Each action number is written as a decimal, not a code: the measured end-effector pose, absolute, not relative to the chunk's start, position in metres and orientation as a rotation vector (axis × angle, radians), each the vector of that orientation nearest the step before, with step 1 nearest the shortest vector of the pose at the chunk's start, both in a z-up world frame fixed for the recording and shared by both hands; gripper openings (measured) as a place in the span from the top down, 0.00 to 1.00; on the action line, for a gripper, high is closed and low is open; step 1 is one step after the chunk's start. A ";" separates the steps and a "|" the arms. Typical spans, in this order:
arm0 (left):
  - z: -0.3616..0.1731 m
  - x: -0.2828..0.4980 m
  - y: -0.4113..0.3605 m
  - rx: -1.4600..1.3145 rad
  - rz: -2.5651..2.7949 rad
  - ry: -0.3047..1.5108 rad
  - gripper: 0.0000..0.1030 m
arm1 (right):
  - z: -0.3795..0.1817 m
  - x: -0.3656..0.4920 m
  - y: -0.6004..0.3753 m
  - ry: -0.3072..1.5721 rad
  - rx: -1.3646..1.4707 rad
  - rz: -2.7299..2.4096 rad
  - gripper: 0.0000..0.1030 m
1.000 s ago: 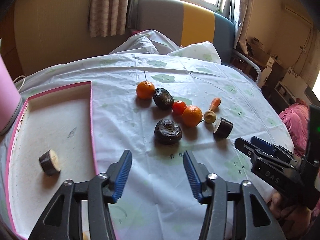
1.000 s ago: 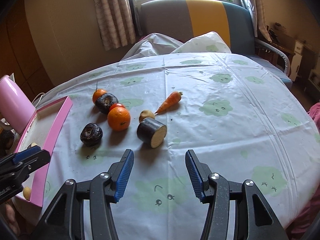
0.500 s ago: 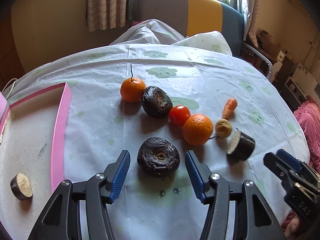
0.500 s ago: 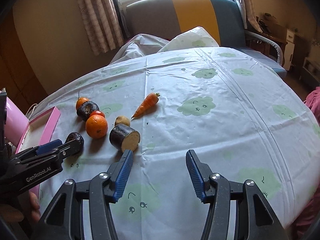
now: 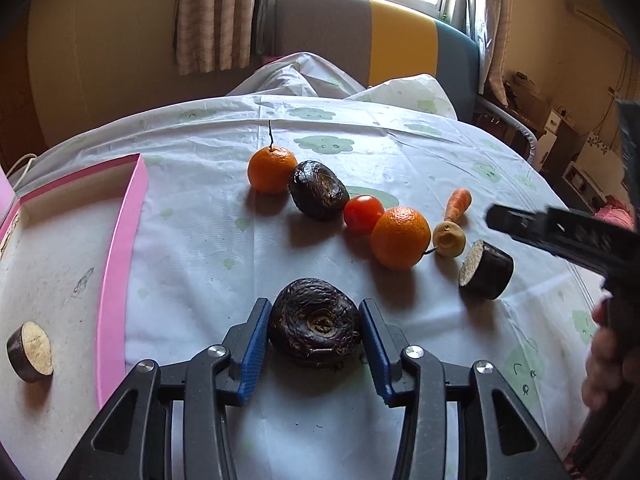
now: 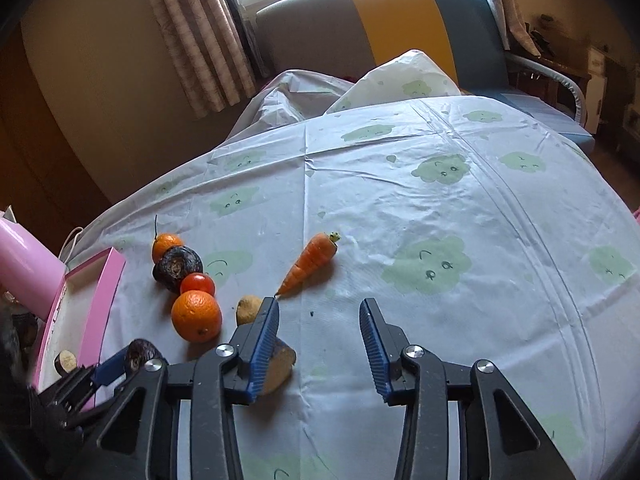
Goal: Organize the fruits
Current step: 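Grasp the dark shrivelled round fruit with the left gripper, then grasp the orange carrot with the right gripper, then place the dark fruit in the tray with the left gripper while the right carries the carrot over, then lower the carrot into the tray and open the right gripper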
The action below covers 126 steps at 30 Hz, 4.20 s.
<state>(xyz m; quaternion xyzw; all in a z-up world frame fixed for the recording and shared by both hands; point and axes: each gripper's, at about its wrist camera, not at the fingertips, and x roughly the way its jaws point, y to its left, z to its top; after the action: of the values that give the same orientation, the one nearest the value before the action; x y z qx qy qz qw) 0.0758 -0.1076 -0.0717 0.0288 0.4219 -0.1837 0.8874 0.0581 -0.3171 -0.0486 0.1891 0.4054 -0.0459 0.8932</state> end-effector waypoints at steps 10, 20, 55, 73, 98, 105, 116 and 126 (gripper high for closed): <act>-0.075 0.079 -0.104 0.022 -0.394 0.882 0.56 | -0.061 0.105 -0.318 0.885 0.392 -0.117 0.59; -0.075 0.077 -0.106 0.028 -0.383 0.878 0.57 | -0.068 0.120 -0.310 0.896 0.301 -0.149 0.73; -0.008 0.045 -0.048 -0.031 -0.280 0.817 0.57 | -0.013 0.034 -0.316 0.755 0.246 -0.183 0.78; -0.012 0.083 0.097 -0.228 -0.024 0.848 0.56 | -0.015 0.009 -0.249 0.779 0.228 0.040 0.78; -0.017 0.028 0.108 -0.235 0.051 0.816 0.44 | -0.013 0.028 -0.076 0.883 0.176 0.564 0.78; -0.013 0.024 0.112 -0.219 0.067 0.801 0.44 | -0.014 0.028 -0.054 0.877 0.123 0.557 0.56; -0.012 0.021 0.094 -0.182 0.022 0.799 0.44 | -0.022 0.015 -0.091 0.860 0.124 0.411 0.37; -0.009 0.020 0.066 -0.138 -0.064 0.797 0.51 | -0.037 0.009 -0.154 0.860 0.172 0.184 0.36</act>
<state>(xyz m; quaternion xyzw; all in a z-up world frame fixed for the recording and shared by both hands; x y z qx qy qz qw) 0.0201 0.0660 -0.0094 -0.0669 0.3879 -0.0313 0.9188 0.0087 -0.1539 -0.0368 0.0830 0.4158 0.0892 0.9013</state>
